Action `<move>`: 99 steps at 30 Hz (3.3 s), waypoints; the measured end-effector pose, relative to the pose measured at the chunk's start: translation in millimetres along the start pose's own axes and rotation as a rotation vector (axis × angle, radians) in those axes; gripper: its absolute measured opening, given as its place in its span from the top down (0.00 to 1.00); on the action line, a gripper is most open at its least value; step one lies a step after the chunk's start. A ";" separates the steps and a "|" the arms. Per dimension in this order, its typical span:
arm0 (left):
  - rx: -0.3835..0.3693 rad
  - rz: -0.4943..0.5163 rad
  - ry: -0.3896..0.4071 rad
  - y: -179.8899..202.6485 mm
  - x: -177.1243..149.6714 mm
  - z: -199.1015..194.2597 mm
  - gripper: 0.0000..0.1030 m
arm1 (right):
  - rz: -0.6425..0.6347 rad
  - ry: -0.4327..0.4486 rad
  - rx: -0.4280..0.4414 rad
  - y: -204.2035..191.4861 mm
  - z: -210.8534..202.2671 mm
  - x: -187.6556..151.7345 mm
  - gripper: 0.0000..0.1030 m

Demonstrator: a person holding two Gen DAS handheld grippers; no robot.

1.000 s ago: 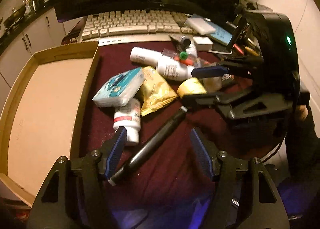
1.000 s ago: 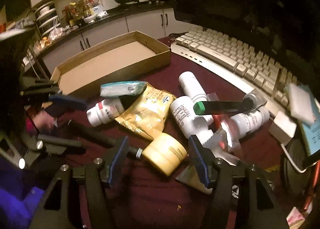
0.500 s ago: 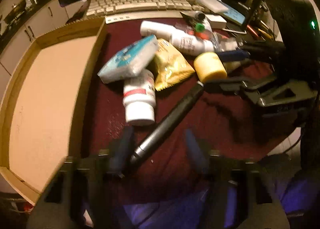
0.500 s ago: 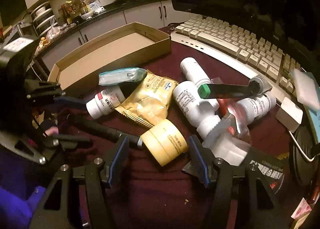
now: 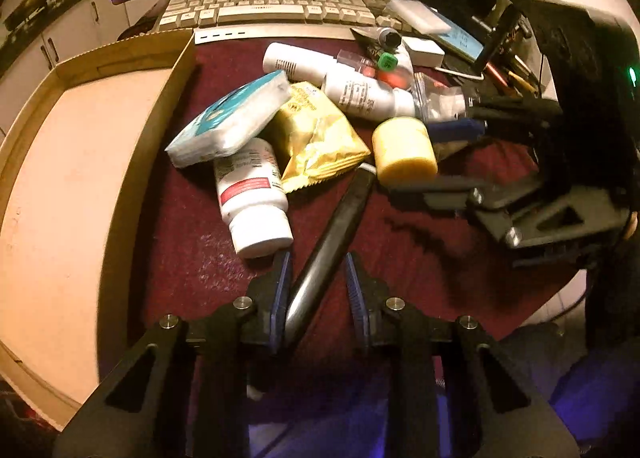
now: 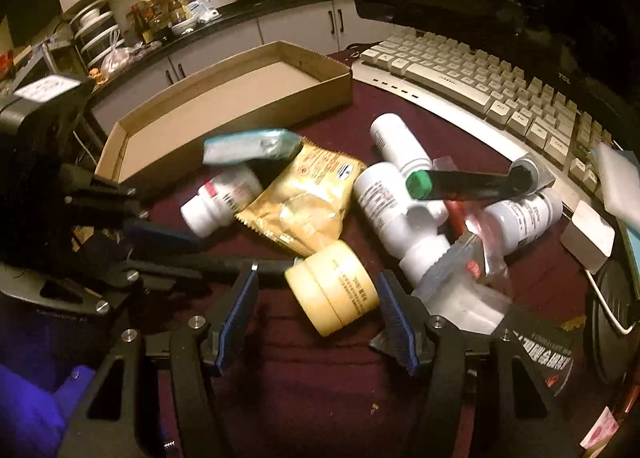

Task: Organize objects
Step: 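Lower the left gripper onto the black marker pen while the right gripper approaches the yellow jar, then grasp the black marker with the left gripper while the right gripper grasps the yellow jar, then place the marker and yellow jar into the cardboard tray with both grippers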

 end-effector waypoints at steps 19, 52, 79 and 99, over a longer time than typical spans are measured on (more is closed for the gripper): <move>-0.077 -0.017 0.007 13.0 6.4 -1.9 0.86 | 0.123 0.060 -0.003 17.7 -15.4 -11.8 0.70; 0.021 -0.744 0.313 -168.2 8.5 -78.5 0.86 | -0.056 0.109 0.052 -109.5 60.6 130.6 0.70; 0.011 -0.708 0.387 -157.8 13.4 -87.0 0.57 | -0.029 0.228 0.075 -98.6 23.5 114.0 0.40; 0.006 -0.504 0.337 -80.4 37.7 -75.7 0.57 | 0.170 0.189 -0.061 -15.0 -14.5 39.4 0.37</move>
Point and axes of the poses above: each gripper's, at about its wrist camera, not at the fingertips, and z roughly the way its jaws point, y to its right, x to its top, the point moved 10 cm from there along z, roughly the way its jaws point, and after that the axes turned 4 degrees about -z, right-handed, at the moved point
